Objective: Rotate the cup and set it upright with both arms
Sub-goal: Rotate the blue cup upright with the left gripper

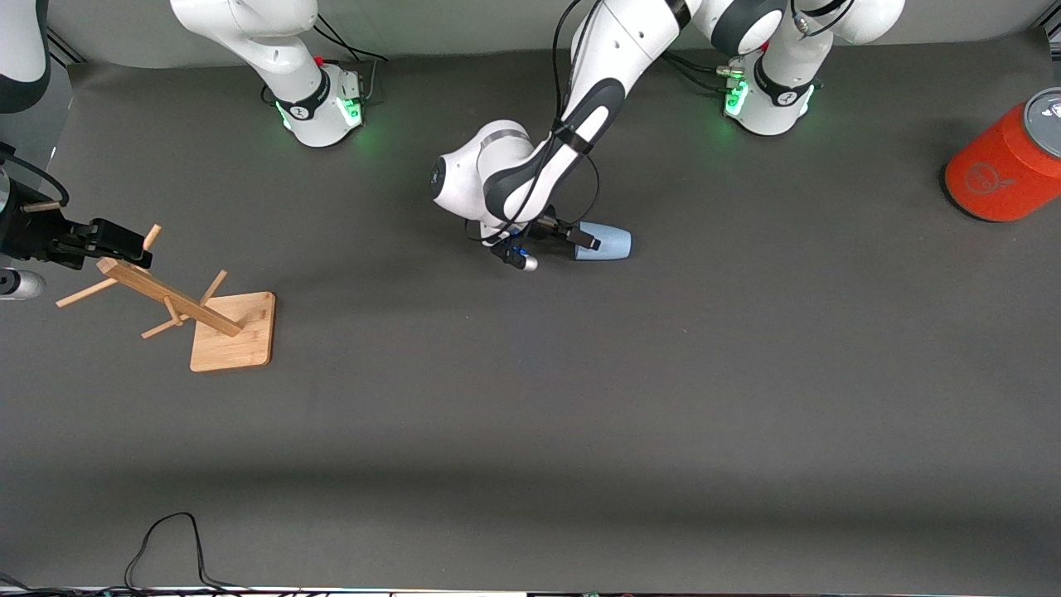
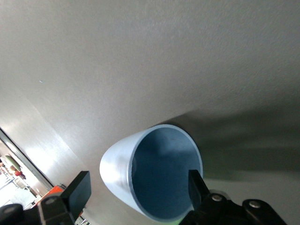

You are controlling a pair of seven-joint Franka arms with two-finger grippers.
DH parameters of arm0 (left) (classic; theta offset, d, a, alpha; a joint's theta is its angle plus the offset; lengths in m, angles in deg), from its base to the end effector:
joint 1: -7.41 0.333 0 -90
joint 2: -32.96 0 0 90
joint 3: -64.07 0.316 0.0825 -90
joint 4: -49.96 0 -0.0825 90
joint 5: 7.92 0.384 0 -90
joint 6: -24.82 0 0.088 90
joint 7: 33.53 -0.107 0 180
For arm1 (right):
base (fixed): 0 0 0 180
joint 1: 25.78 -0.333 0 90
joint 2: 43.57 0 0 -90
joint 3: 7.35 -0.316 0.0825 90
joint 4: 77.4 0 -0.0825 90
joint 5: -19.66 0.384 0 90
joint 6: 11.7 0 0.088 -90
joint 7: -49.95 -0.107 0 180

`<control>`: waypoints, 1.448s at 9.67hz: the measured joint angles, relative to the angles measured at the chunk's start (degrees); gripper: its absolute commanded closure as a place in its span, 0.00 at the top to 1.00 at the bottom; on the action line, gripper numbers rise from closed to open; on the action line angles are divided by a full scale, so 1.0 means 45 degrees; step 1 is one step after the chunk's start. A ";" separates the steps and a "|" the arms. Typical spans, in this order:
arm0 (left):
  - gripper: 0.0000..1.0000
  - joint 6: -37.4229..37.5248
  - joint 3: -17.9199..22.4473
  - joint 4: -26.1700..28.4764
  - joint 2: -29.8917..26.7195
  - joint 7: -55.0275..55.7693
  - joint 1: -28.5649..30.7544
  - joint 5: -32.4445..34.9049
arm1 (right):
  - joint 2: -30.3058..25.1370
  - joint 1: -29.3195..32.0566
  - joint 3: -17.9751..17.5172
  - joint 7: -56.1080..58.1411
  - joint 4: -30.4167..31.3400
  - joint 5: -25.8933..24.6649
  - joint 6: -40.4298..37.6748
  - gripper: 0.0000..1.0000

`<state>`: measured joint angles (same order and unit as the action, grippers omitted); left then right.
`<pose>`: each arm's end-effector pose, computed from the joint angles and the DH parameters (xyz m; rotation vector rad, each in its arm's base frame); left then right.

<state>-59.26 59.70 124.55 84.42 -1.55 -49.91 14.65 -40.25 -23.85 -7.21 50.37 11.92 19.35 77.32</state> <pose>0.3582 -0.5517 0.1734 -2.2619 0.7276 0.3244 0.5687 -0.0211 0.5961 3.1355 -0.0450 -0.0993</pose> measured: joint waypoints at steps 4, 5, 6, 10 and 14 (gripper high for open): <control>0.00 0.0001 -0.0007 0.0344 -0.0003 0.0103 -0.0190 0.0550 | 0.0000 0.0000 -0.0017 0.0047 0.0003 0.0000 0.0283 1.00; 0.00 0.0008 0.0001 0.0336 -0.0019 0.0203 -0.0234 0.0603 | 0.0000 0.0000 -0.0019 0.0047 0.0003 0.0000 0.0285 1.00; 0.00 0.0103 0.0052 0.0313 -0.0071 0.0240 -0.0233 0.0671 | 0.0003 0.0000 -0.0019 0.0047 0.0003 0.0001 0.0285 1.00; 0.00 0.1098 0.0562 -0.0646 -0.1267 0.0261 0.0500 0.0688 | 0.0007 0.0000 -0.0025 0.0047 -0.0022 0.0001 0.0363 1.00; 0.00 0.1250 0.0603 -0.1356 -0.3744 0.0209 0.3486 -0.1237 | 0.0007 0.0001 -0.0046 0.0047 -0.0020 0.0001 0.0386 1.00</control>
<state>-53.63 62.41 118.45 67.57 -0.61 -34.23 9.08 -40.22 -23.84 -7.42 50.58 11.83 19.36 79.06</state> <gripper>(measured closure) 0.934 0.000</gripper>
